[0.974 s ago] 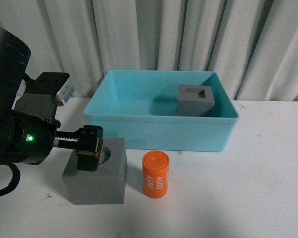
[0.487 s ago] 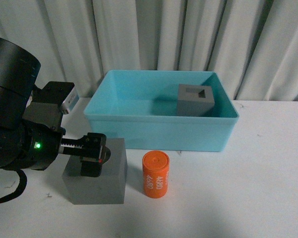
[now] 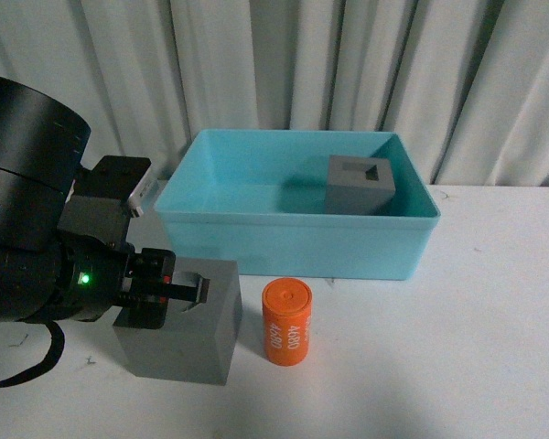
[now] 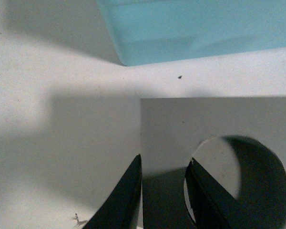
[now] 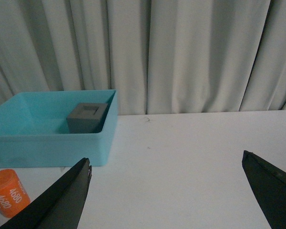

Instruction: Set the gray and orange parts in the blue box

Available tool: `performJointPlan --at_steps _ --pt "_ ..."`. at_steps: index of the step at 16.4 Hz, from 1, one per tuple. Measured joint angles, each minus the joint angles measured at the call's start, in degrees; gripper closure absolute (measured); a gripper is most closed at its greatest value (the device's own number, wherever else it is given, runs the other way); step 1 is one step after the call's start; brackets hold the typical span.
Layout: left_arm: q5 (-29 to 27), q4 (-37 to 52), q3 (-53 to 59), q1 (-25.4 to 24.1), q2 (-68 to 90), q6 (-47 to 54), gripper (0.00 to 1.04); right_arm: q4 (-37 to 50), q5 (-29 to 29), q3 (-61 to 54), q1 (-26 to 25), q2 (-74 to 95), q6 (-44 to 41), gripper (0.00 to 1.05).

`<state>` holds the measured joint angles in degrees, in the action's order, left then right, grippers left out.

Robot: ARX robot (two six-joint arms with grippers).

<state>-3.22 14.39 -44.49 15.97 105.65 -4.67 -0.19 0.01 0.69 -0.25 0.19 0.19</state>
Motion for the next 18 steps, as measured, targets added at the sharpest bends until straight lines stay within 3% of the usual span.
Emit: performJointPlan --at_steps 2,7,11,14,18 --pt "0.22 -1.09 0.68 0.17 -1.46 -0.04 0.84 -0.02 0.00 0.00 0.00 0.02 0.00 0.06" --pt "2.86 -11.56 0.44 -1.22 -11.47 -2.12 0.85 -0.02 0.00 0.00 0.00 0.00 0.00 0.06" --pt "5.84 -17.51 -12.48 -1.57 -20.04 -4.59 0.85 -0.02 0.00 0.00 0.00 0.02 0.00 0.06" --pt "5.53 -16.48 -24.52 -0.20 -12.61 -3.82 0.85 -0.02 0.00 0.00 0.00 0.02 0.00 0.06" --pt "0.57 -15.32 -38.53 0.17 4.76 -0.31 0.85 -0.02 0.00 0.00 0.00 0.00 0.00 0.06"
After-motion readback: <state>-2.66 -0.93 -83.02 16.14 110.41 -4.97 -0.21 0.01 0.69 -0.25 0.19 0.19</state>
